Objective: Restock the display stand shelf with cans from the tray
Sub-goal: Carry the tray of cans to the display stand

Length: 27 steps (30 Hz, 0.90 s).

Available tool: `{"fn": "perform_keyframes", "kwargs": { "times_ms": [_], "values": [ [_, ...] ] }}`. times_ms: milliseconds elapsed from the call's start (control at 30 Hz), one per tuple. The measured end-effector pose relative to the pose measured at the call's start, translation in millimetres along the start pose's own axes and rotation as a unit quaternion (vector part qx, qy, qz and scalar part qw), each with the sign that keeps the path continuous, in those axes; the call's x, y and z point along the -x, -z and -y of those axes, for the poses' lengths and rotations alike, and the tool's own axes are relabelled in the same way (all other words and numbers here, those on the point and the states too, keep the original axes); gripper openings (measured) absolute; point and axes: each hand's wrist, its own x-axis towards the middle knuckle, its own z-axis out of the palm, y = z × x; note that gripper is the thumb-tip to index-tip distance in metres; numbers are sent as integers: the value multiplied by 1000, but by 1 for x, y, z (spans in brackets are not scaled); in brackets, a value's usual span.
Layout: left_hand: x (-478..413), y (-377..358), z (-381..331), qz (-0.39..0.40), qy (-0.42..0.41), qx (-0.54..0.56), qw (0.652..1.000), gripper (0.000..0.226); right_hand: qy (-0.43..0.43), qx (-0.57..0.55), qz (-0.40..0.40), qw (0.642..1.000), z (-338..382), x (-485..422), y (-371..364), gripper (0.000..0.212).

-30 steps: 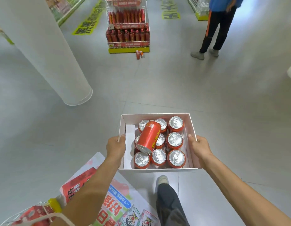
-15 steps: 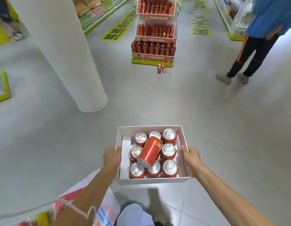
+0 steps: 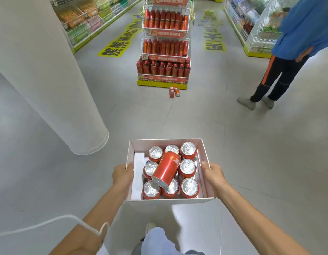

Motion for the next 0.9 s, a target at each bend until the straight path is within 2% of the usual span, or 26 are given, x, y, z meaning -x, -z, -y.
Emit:
{"fn": "perform_keyframes", "kwargs": {
  "times_ms": [333,667,900],
  "values": [
    [-164,-13,-119,11,-6,-2,1000,43,-8,-7,-8,1000,129,-142,-58,36],
    [-345,-80,-228,-18,29,23,999,44,4,27,28,999,255,-356,-106,40],
    [-446,-116,-334,-44,29,37,998,47,32,33,47,998,359,-483,-120,42]
  ]
}}
